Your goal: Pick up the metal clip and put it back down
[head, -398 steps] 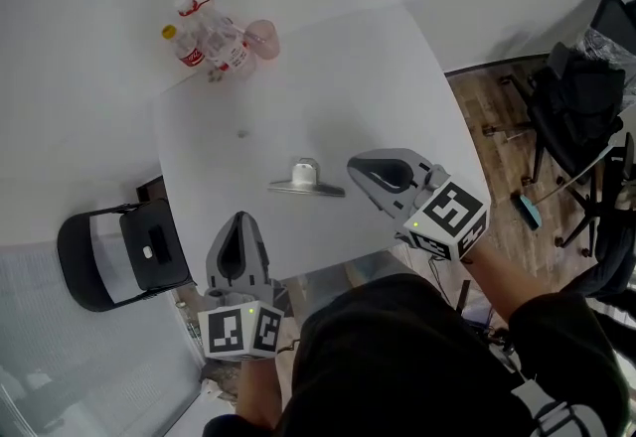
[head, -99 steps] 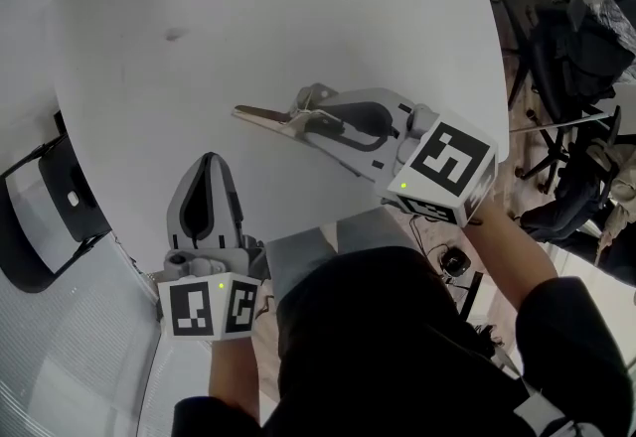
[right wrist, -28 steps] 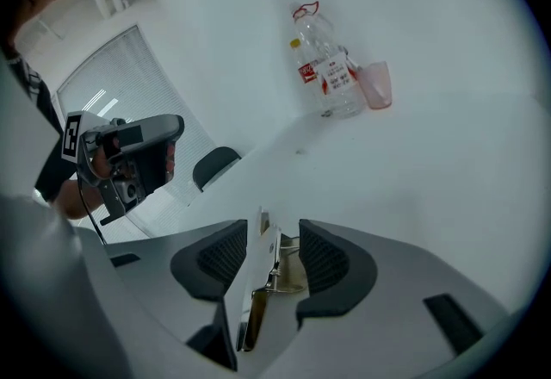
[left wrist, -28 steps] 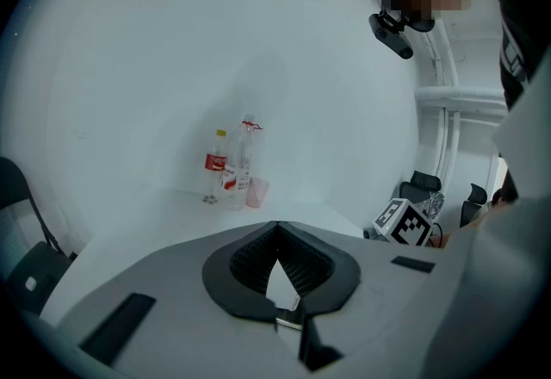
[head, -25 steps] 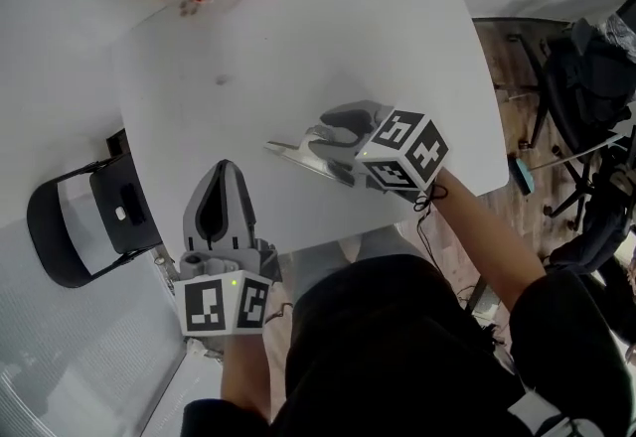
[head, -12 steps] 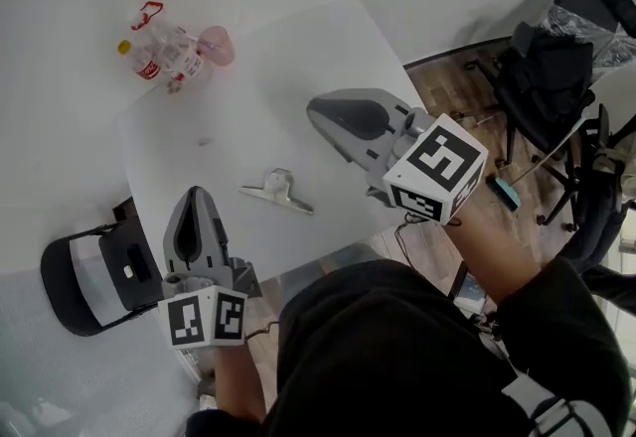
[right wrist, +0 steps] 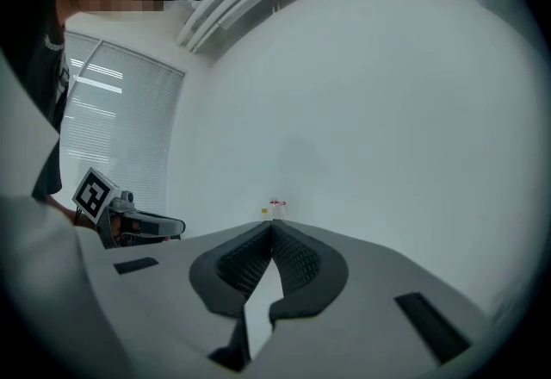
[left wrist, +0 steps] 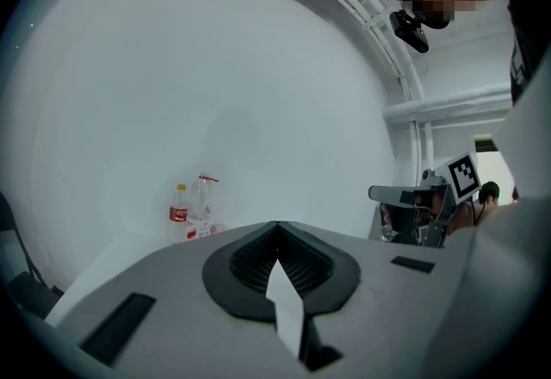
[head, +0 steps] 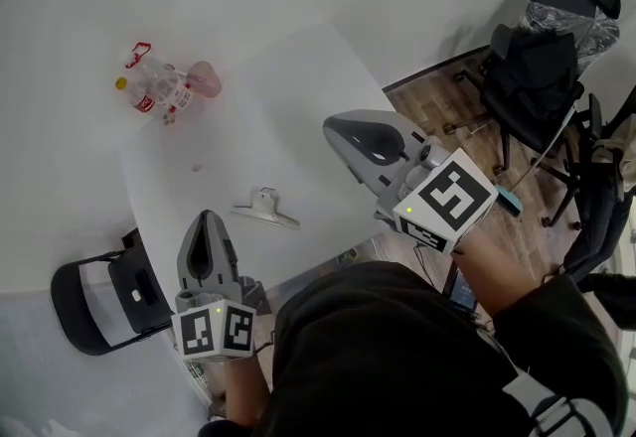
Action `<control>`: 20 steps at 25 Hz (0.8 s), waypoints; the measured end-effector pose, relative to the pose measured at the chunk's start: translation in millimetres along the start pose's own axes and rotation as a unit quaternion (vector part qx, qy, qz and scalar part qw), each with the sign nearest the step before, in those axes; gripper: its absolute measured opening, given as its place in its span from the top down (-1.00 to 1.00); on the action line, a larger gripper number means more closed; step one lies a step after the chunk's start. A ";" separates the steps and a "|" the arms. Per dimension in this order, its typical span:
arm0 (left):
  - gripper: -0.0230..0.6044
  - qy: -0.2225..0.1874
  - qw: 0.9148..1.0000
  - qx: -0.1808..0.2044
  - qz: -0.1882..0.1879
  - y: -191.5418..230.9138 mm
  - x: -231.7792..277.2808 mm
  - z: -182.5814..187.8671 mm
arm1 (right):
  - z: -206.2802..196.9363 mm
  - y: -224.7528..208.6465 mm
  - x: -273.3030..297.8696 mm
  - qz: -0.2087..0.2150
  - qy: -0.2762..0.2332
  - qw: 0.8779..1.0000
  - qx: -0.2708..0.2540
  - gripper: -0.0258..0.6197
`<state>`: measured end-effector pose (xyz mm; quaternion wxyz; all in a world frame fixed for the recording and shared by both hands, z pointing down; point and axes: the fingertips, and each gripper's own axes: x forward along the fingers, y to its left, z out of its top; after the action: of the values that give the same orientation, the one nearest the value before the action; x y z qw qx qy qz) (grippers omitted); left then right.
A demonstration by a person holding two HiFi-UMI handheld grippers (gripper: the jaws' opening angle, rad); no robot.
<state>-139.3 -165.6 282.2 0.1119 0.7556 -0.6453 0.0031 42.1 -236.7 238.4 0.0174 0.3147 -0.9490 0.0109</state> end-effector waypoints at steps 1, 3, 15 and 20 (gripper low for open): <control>0.88 0.000 1.000 0.002 0.000 -1.0 0.3 0.2 | -0.3 -1.5 -2.1 -0.001 0.000 1.000 0.001 0.87; 0.88 -0.001 1.000 0.006 0.000 -2.0 2.0 2.4 | 0.6 -5.5 -4.3 -0.003 -0.001 1.000 0.000 0.87; 0.88 -0.009 1.000 0.017 -0.004 -9.4 11.6 11.5 | 5.6 -15.5 -7.1 -0.009 -0.009 1.000 -0.006 0.87; 0.88 -0.013 1.000 0.018 -0.002 -12.0 9.7 14.5 | 9.0 -14.6 -9.9 -0.007 -0.011 1.000 -0.009 0.87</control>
<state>-128.0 -175.8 267.5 0.0902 0.7587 -0.6452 0.0049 58.6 -242.8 229.1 0.0094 0.3214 -0.9469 -0.0011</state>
